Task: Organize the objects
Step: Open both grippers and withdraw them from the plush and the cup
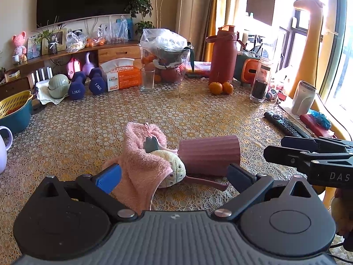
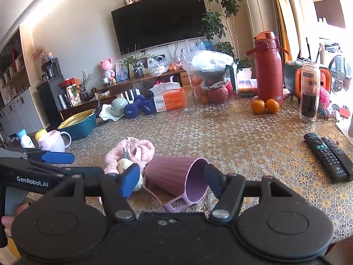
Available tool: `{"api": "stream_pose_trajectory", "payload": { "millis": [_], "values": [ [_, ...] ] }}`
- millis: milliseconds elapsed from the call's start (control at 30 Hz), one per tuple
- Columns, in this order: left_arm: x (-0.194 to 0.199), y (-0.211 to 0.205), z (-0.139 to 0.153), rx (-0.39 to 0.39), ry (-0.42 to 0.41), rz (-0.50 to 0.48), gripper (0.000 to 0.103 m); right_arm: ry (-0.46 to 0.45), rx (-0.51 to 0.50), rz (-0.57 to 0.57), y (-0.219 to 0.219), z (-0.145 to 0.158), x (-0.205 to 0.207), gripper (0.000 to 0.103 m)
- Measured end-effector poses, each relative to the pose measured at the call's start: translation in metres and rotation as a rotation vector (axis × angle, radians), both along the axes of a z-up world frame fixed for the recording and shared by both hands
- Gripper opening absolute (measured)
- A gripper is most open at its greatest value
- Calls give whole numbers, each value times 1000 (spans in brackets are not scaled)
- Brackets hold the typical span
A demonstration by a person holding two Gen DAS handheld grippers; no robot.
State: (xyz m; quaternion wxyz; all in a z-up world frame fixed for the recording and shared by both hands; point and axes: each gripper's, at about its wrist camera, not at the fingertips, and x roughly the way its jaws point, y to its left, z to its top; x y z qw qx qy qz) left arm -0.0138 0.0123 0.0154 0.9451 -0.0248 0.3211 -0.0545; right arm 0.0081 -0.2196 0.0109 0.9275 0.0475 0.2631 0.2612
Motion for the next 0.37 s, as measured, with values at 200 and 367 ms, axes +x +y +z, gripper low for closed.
{"api": "stream_pose_trajectory", "payload": {
  "millis": [200, 367],
  "values": [
    [-2, -2, 0, 3, -12, 7, 103, 3, 1, -7, -3, -1, -2, 65],
    [-2, -1, 0, 6, -10, 16, 103, 3, -7, -4, -2, -1, -4, 65]
  ]
}}
